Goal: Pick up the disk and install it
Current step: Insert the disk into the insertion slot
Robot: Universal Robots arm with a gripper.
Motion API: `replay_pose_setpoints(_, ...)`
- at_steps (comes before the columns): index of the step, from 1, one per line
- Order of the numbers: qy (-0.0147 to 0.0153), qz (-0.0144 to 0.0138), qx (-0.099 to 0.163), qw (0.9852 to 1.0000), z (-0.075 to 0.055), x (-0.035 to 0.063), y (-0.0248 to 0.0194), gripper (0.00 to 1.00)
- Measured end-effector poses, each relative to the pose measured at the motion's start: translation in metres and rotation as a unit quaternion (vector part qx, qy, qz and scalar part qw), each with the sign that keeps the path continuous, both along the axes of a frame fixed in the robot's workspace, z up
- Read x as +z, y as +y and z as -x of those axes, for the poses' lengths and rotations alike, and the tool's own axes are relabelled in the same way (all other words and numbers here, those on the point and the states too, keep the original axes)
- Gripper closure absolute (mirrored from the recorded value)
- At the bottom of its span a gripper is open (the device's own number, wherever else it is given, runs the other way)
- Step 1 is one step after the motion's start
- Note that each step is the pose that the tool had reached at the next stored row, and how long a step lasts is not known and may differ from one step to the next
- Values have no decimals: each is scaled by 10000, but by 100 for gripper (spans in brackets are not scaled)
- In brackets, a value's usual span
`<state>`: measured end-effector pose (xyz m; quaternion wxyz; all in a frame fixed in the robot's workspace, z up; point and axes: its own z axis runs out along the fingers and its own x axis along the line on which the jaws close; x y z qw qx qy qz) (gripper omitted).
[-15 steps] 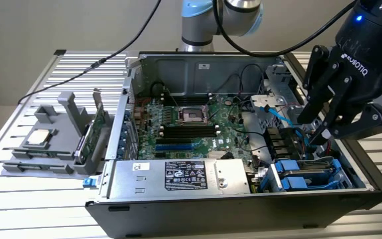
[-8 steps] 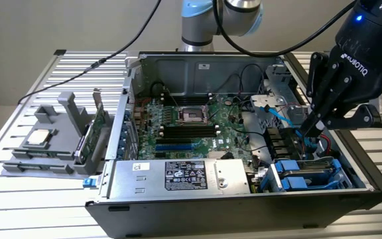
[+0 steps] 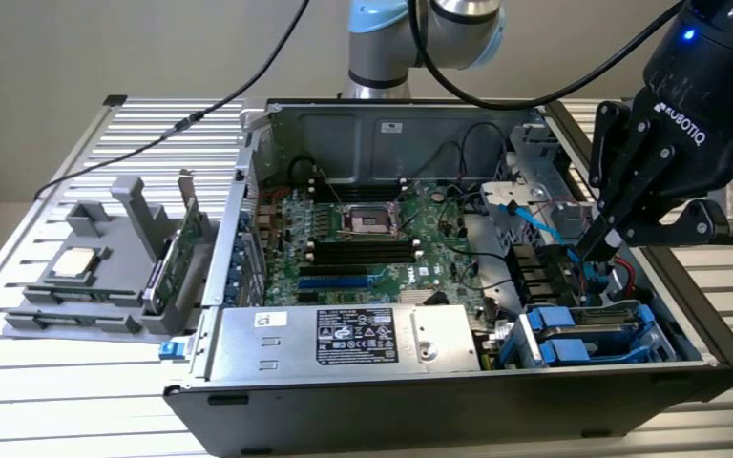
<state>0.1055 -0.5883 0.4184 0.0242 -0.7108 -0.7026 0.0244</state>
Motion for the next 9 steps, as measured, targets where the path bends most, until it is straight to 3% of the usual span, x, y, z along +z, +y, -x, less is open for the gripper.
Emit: replay_pose_setpoints(9,0,0,0,10000,0,0,0,89)
